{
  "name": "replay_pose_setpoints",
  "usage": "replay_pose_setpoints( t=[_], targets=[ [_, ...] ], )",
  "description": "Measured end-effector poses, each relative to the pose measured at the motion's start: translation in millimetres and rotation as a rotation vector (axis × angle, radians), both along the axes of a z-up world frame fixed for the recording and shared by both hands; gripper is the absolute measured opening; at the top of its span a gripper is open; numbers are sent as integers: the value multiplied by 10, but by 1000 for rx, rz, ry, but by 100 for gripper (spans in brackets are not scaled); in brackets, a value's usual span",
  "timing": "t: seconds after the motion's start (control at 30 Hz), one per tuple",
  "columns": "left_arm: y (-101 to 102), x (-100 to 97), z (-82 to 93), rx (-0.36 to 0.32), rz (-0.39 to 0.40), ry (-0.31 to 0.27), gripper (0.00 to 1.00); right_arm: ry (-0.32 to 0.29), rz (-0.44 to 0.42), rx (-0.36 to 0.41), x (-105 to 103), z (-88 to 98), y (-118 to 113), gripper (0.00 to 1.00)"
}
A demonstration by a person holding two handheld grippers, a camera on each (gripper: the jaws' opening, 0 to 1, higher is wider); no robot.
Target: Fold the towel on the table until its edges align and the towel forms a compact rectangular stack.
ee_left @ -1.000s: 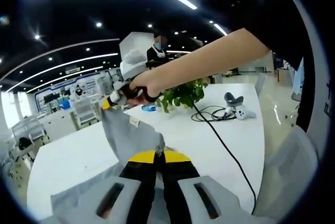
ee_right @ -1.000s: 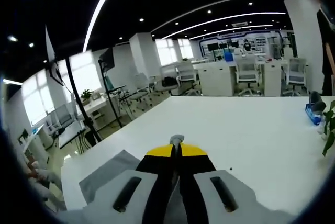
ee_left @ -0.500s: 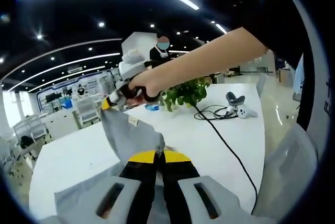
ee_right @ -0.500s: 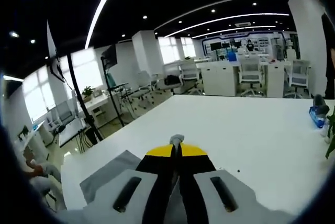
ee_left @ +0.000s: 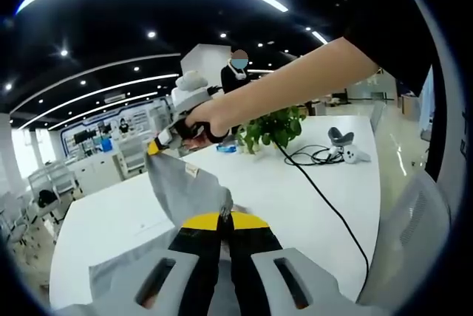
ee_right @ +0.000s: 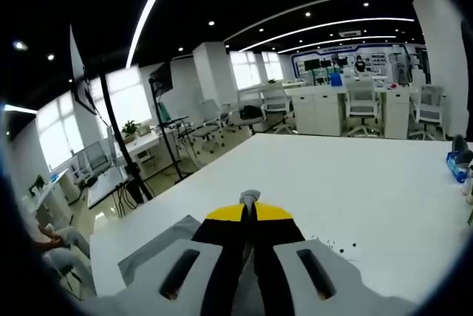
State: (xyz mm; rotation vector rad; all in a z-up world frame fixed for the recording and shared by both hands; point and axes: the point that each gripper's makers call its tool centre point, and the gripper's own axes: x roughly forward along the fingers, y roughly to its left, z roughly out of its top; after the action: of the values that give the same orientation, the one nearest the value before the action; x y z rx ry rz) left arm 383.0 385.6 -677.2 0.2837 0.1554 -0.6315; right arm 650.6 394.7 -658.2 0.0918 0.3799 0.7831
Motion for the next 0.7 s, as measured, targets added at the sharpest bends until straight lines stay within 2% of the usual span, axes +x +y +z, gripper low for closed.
replay_pose_setpoints(
  t=[0.7],
  targets=[
    [579, -50, 11, -17, 103, 6, 3, -5, 63, 17, -70, 16, 581, 0]
  ],
)
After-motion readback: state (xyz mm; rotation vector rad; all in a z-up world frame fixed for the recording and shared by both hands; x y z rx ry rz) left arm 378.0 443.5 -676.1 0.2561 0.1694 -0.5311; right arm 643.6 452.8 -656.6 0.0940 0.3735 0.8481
